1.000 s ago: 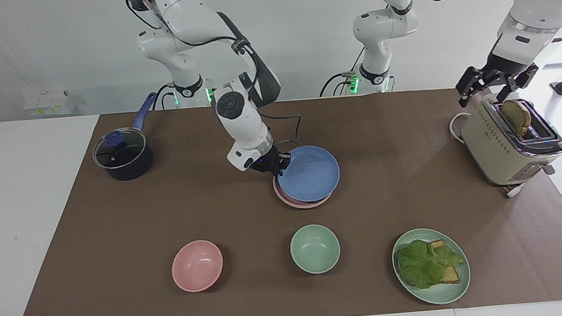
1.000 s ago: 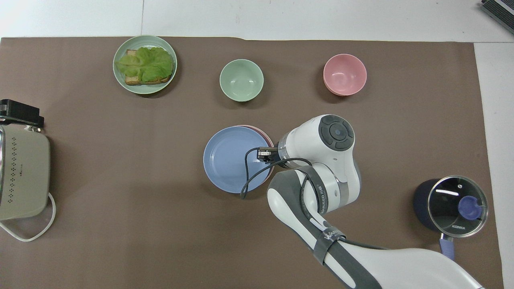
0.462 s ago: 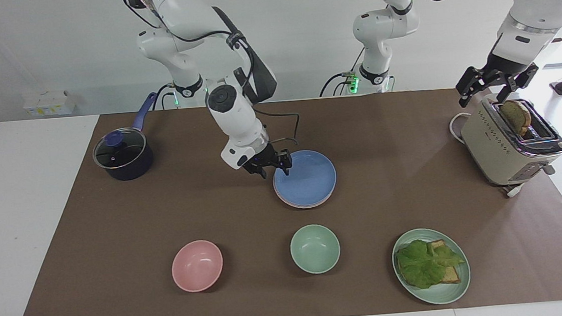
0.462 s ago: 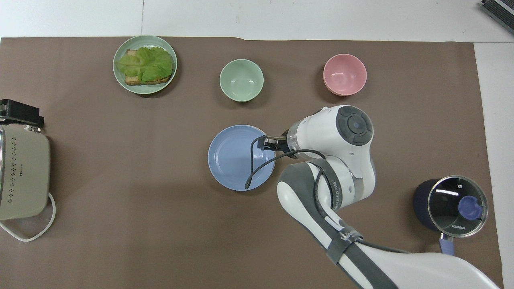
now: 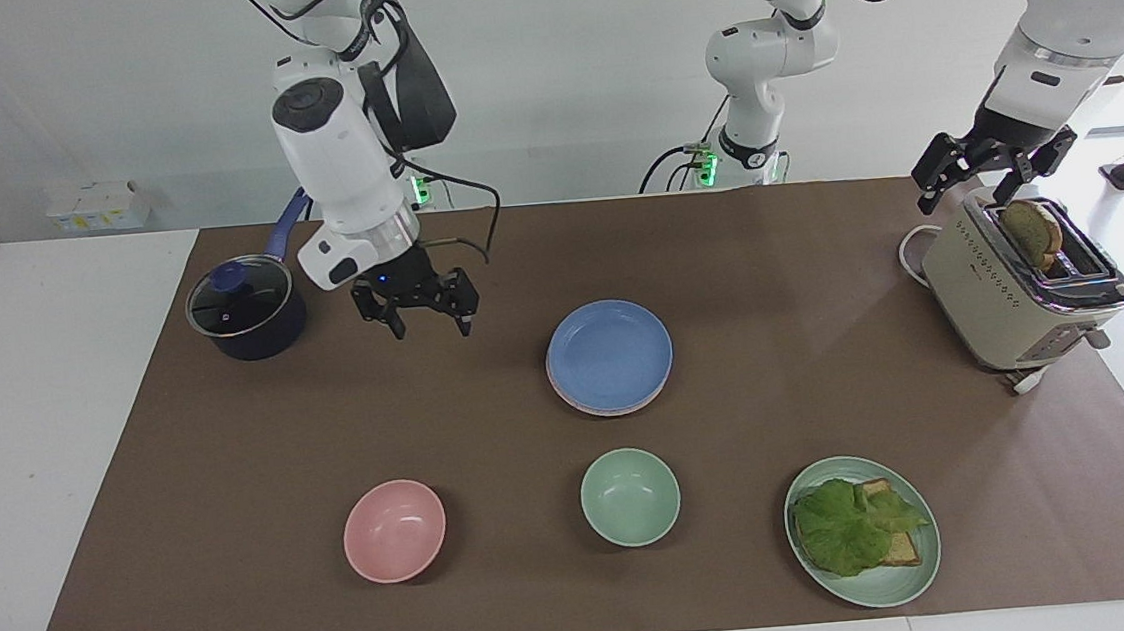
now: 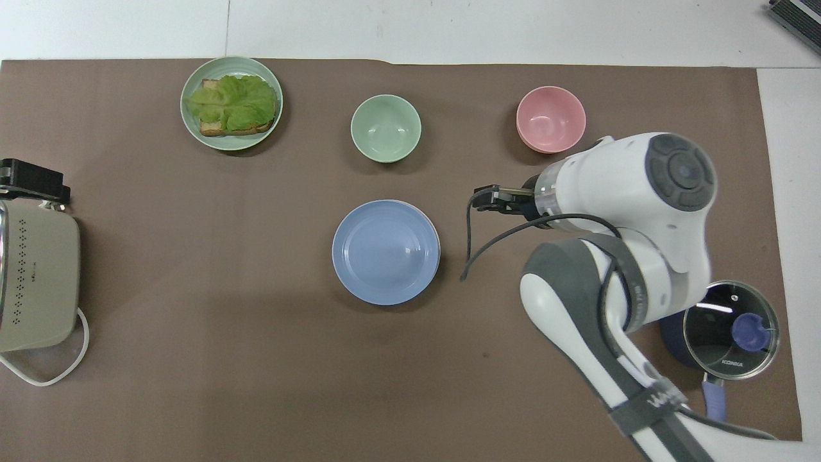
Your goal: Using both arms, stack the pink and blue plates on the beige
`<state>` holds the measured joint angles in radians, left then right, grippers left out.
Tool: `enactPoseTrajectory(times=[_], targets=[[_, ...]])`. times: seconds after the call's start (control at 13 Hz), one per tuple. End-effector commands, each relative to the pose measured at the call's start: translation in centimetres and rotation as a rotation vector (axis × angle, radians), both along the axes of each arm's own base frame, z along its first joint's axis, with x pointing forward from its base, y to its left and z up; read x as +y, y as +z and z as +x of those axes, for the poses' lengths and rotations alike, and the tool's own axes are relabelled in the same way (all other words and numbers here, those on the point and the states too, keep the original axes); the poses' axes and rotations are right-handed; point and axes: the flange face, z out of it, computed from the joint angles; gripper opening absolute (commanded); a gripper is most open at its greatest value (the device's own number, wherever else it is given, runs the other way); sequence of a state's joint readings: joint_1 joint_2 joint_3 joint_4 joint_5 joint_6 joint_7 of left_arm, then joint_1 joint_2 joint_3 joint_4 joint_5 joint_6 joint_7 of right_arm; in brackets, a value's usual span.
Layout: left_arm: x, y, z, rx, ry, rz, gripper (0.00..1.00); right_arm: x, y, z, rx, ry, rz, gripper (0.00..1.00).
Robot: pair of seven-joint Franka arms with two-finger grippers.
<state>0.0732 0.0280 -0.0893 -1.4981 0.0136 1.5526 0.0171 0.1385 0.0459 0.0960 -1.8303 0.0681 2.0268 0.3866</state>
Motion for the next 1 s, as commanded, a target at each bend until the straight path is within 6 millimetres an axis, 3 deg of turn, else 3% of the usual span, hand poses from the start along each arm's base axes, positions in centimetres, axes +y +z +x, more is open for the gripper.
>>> enactPoseTrajectory(times=[0.0, 0.46, 0.92], targets=[[0.3, 0.0, -0.3, 0.005, -0.002, 0.012, 1.0, -3.1, 3.5, -0.5, -0.001, -0.024, -0.047, 1.0], [0.3, 0.0, -0.3, 0.003, -0.002, 0.012, 1.0, -10.9, 11.5, -1.7, 0.017, -0.007, -0.109, 1.0], [0.2, 0.1, -0.3, 0.002, -0.003, 0.01, 1.0, -12.3, 14.5, -3.3, 0.111, 0.025, -0.198, 1.0]])
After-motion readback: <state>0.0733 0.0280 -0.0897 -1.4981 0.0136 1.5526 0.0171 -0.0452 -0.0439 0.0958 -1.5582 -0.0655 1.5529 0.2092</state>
